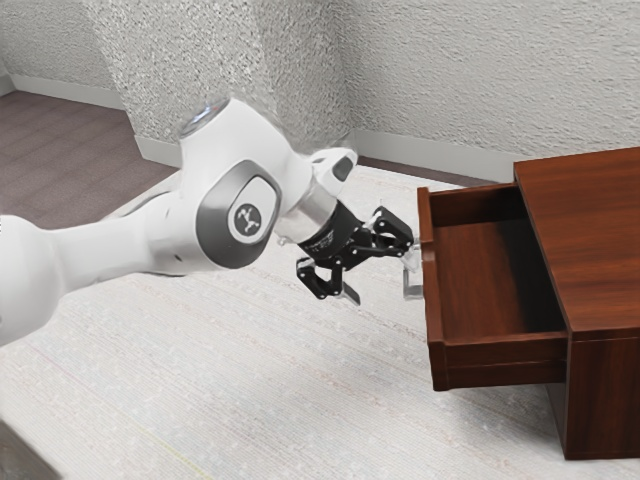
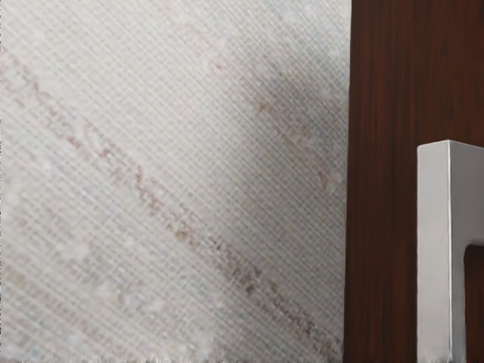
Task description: Pull the drawer handle with one arm to open the drawer
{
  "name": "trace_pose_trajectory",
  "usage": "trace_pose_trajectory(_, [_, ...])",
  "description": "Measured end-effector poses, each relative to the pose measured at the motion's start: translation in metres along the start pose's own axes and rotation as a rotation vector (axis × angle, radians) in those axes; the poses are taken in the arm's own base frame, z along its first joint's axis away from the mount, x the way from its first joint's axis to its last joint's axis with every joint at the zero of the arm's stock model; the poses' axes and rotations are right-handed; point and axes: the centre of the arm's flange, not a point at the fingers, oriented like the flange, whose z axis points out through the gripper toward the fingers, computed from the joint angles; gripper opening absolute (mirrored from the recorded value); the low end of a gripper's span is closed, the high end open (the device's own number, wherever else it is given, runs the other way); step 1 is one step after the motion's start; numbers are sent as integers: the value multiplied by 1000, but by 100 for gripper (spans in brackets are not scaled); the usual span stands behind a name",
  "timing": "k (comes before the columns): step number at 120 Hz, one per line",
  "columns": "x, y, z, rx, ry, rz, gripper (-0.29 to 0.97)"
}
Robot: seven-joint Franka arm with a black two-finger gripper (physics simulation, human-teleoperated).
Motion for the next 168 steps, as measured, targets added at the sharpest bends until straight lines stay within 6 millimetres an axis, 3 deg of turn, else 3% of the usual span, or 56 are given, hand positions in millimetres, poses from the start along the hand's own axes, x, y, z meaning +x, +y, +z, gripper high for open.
trace_pose_trajectory(28, [-6,-8,4,17,-15,-2,68])
trace_pose_trajectory(110, [-5,-42,-30,59,25,-23,68])
trace_pose_trajectory(168, [-6,-66,-43,78,41,-50,68])
